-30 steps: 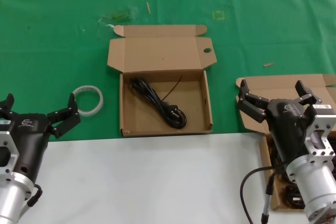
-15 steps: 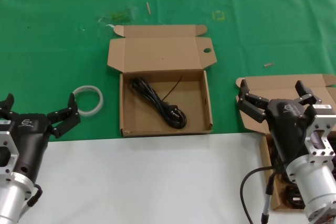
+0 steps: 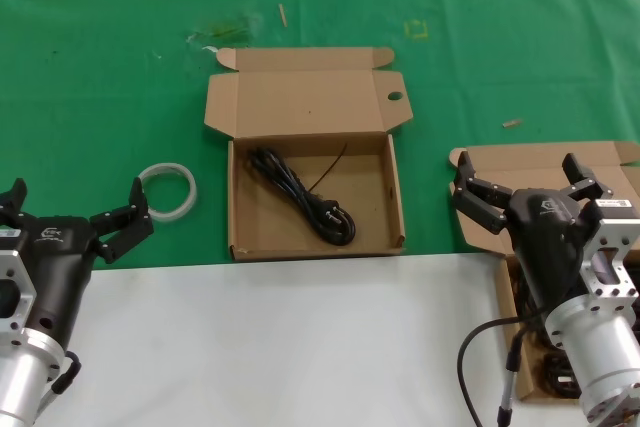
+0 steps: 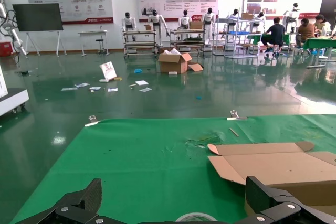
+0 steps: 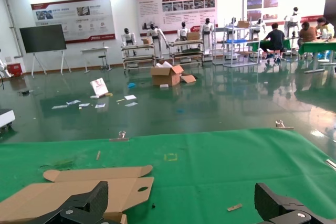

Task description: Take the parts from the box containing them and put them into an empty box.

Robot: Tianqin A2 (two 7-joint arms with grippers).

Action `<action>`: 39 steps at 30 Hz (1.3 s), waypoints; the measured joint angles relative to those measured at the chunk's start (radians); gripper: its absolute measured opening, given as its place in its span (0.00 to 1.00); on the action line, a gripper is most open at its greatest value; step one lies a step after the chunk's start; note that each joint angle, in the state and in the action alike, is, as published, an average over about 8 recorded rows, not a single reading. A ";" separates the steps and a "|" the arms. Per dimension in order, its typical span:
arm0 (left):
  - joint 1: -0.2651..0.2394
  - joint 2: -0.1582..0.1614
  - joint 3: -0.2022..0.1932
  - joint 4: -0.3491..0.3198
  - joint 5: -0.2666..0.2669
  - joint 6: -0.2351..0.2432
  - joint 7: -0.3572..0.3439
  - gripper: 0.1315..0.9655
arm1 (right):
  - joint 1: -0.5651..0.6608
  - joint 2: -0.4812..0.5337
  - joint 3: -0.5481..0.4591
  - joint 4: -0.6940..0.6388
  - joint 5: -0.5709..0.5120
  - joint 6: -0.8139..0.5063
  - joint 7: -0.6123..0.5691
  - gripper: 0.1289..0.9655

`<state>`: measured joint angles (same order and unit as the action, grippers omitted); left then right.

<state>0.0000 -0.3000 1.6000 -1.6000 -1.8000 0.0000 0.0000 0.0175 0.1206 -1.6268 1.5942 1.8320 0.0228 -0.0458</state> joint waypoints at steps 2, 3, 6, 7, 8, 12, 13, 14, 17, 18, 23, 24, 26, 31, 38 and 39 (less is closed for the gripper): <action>0.000 0.000 0.000 0.000 0.000 0.000 0.000 1.00 | 0.000 0.000 0.000 0.000 0.000 0.000 0.000 1.00; 0.000 0.000 0.000 0.000 0.000 0.000 0.000 1.00 | 0.000 0.000 0.000 0.000 0.000 0.000 0.000 1.00; 0.000 0.000 0.000 0.000 0.000 0.000 0.000 1.00 | 0.000 0.000 0.000 0.000 0.000 0.000 0.000 1.00; 0.000 0.000 0.000 0.000 0.000 0.000 0.000 1.00 | 0.000 0.000 0.000 0.000 0.000 0.000 0.000 1.00; 0.000 0.000 0.000 0.000 0.000 0.000 0.000 1.00 | 0.000 0.000 0.000 0.000 0.000 0.000 0.000 1.00; 0.000 0.000 0.000 0.000 0.000 0.000 0.000 1.00 | 0.000 0.000 0.000 0.000 0.000 0.000 0.000 1.00; 0.000 0.000 0.000 0.000 0.000 0.000 0.000 1.00 | 0.000 0.000 0.000 0.000 0.000 0.000 0.000 1.00; 0.000 0.000 0.000 0.000 0.000 0.000 0.000 1.00 | 0.000 0.000 0.000 0.000 0.000 0.000 0.000 1.00; 0.000 0.000 0.000 0.000 0.000 0.000 0.000 1.00 | 0.000 0.000 0.000 0.000 0.000 0.000 0.000 1.00; 0.000 0.000 0.000 0.000 0.000 0.000 0.000 1.00 | 0.000 0.000 0.000 0.000 0.000 0.000 0.000 1.00; 0.000 0.000 0.000 0.000 0.000 0.000 0.000 1.00 | 0.000 0.000 0.000 0.000 0.000 0.000 0.000 1.00; 0.000 0.000 0.000 0.000 0.000 0.000 0.000 1.00 | 0.000 0.000 0.000 0.000 0.000 0.000 0.000 1.00; 0.000 0.000 0.000 0.000 0.000 0.000 0.000 1.00 | 0.000 0.000 0.000 0.000 0.000 0.000 0.000 1.00; 0.000 0.000 0.000 0.000 0.000 0.000 0.000 1.00 | 0.000 0.000 0.000 0.000 0.000 0.000 0.000 1.00; 0.000 0.000 0.000 0.000 0.000 0.000 0.000 1.00 | 0.000 0.000 0.000 0.000 0.000 0.000 0.000 1.00; 0.000 0.000 0.000 0.000 0.000 0.000 0.000 1.00 | 0.000 0.000 0.000 0.000 0.000 0.000 0.000 1.00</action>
<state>0.0000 -0.3000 1.6000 -1.6000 -1.8000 0.0000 0.0000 0.0175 0.1206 -1.6268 1.5942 1.8320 0.0228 -0.0458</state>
